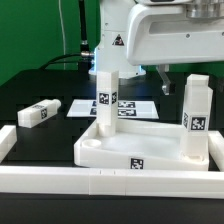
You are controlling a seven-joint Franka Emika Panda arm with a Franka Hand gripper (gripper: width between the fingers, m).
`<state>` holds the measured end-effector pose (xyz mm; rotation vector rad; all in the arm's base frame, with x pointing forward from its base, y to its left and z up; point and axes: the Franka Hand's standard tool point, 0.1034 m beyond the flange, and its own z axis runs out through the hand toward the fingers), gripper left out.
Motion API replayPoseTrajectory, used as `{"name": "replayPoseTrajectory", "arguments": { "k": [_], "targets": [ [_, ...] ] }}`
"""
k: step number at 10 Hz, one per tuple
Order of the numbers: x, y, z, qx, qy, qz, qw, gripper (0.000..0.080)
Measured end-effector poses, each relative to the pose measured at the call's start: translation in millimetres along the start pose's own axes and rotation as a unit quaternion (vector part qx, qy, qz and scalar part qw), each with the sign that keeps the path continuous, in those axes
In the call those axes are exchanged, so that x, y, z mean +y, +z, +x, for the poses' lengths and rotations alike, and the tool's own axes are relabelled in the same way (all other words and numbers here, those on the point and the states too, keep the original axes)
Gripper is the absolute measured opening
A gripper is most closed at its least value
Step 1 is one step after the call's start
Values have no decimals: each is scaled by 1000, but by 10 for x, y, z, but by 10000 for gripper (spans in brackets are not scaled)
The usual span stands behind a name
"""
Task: Assemble desk
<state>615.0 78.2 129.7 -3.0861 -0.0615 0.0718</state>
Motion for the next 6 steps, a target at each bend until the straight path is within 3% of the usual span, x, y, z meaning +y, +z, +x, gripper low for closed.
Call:
{"name": "replayPoseTrajectory", "arguments": {
  "k": [4, 6],
  "targets": [
    [35, -6, 37, 10, -4, -1, 1000, 649],
    [66, 64, 82, 25, -17, -5, 1000, 649]
  ]
}}
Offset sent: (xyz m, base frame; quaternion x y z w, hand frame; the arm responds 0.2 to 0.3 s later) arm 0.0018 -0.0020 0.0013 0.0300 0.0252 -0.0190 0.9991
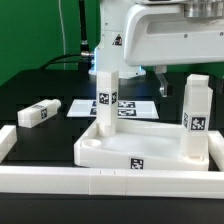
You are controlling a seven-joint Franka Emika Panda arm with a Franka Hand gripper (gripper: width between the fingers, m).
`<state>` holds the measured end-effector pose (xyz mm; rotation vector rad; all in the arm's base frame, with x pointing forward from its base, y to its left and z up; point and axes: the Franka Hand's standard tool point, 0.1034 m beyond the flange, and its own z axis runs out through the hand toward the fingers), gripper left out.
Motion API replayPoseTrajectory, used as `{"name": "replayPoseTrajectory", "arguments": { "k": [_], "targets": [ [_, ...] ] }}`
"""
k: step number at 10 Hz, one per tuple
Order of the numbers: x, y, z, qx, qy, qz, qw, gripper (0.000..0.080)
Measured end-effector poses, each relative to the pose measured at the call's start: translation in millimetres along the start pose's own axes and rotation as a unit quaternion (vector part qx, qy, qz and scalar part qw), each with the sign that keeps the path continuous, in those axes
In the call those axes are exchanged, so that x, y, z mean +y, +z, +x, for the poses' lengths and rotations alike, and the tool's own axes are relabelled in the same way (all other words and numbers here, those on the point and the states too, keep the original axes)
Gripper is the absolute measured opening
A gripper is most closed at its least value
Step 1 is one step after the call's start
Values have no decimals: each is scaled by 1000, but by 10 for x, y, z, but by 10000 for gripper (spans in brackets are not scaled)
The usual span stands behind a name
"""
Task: Assemble desk
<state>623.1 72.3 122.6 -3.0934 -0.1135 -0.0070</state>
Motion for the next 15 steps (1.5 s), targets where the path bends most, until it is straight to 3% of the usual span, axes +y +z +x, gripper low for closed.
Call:
{"name": "replayPoseTrajectory", "arguments": {
  "k": [4, 5, 6, 7, 8, 12, 15],
  "targets": [
    [11, 56, 3, 0, 0, -2, 1000, 649],
    [11, 58, 2, 0, 0, -2, 1000, 552],
    [11, 59, 1, 0, 0, -2, 1000, 552],
    [11, 58, 2, 0, 0, -2, 1000, 352],
    [11, 60, 1, 0, 0, -2, 1000, 288],
    [10, 61, 0, 0, 23, -2, 1000, 288],
    [4, 62, 0, 0, 138, -1, 990, 288]
  ]
}}
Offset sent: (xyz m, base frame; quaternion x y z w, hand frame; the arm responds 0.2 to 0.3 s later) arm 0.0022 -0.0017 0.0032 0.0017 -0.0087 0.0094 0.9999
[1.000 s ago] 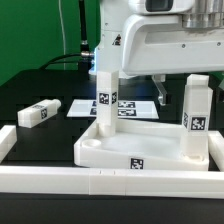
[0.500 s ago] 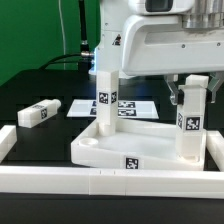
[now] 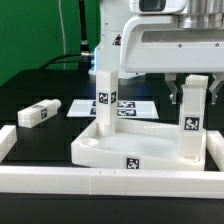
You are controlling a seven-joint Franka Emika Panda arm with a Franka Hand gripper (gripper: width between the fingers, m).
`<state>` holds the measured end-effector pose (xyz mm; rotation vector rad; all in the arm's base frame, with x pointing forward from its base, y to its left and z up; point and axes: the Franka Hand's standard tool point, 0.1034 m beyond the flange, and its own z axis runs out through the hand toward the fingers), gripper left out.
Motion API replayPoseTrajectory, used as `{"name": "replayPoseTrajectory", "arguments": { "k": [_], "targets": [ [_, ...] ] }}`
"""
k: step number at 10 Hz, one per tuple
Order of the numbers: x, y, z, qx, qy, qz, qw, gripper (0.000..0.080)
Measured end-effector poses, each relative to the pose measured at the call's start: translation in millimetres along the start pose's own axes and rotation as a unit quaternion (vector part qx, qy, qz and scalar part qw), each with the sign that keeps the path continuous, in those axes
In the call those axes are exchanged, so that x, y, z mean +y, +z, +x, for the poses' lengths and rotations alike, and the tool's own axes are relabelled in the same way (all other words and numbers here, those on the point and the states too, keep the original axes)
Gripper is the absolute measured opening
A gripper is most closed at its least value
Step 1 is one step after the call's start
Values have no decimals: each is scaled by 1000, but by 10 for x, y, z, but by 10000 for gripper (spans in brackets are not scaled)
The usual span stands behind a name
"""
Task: Assemble desk
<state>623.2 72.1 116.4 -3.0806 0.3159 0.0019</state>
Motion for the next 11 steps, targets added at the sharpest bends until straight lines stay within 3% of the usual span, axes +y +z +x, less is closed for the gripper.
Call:
{"name": "replayPoseTrajectory", "arguments": {
  "k": [2, 6, 10, 11],
  "targets": [
    [-7, 8, -11, -2, 87, 5, 996, 290],
    [-21, 26, -16, -4, 283, 25, 959, 290],
    [-61, 30, -6, -16, 460, 45, 887, 290],
    [-64, 32, -7, -18, 491, 45, 870, 290]
  ]
}}
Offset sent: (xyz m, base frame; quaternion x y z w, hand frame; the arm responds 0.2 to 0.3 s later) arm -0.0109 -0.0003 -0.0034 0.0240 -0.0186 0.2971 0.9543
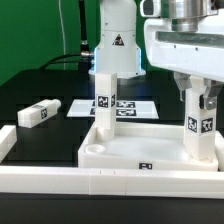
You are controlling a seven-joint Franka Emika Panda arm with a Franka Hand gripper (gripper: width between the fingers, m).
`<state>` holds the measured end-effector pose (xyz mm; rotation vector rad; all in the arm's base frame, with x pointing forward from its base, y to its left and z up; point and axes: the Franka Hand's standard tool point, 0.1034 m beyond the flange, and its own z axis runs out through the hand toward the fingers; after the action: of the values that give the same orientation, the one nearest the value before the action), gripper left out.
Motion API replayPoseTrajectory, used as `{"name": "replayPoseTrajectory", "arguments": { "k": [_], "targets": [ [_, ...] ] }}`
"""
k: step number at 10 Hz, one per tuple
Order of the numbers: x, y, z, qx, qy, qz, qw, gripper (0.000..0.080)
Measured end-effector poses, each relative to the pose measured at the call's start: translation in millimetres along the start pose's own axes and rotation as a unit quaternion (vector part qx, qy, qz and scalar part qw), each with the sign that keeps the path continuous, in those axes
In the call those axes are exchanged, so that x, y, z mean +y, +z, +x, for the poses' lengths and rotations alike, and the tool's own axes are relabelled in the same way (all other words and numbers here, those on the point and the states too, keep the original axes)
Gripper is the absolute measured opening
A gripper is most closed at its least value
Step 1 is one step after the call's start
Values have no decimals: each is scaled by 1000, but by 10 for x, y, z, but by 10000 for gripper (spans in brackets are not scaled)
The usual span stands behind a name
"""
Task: Assemble desk
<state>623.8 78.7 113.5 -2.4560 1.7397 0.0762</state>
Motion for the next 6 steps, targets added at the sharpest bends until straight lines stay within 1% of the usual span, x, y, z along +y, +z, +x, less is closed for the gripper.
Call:
{"name": "replayPoseTrajectory", "arguments": {
  "k": [2, 4, 5, 6],
  "targets": [
    [0, 2, -2, 0, 37, 0, 999, 290],
    [3, 1, -12, 0, 20, -3, 1000, 290],
    [-5, -10, -46, -4, 11, -7, 1000, 556],
    [-12, -11, -64, -4, -4, -8, 1000, 556]
  ]
}}
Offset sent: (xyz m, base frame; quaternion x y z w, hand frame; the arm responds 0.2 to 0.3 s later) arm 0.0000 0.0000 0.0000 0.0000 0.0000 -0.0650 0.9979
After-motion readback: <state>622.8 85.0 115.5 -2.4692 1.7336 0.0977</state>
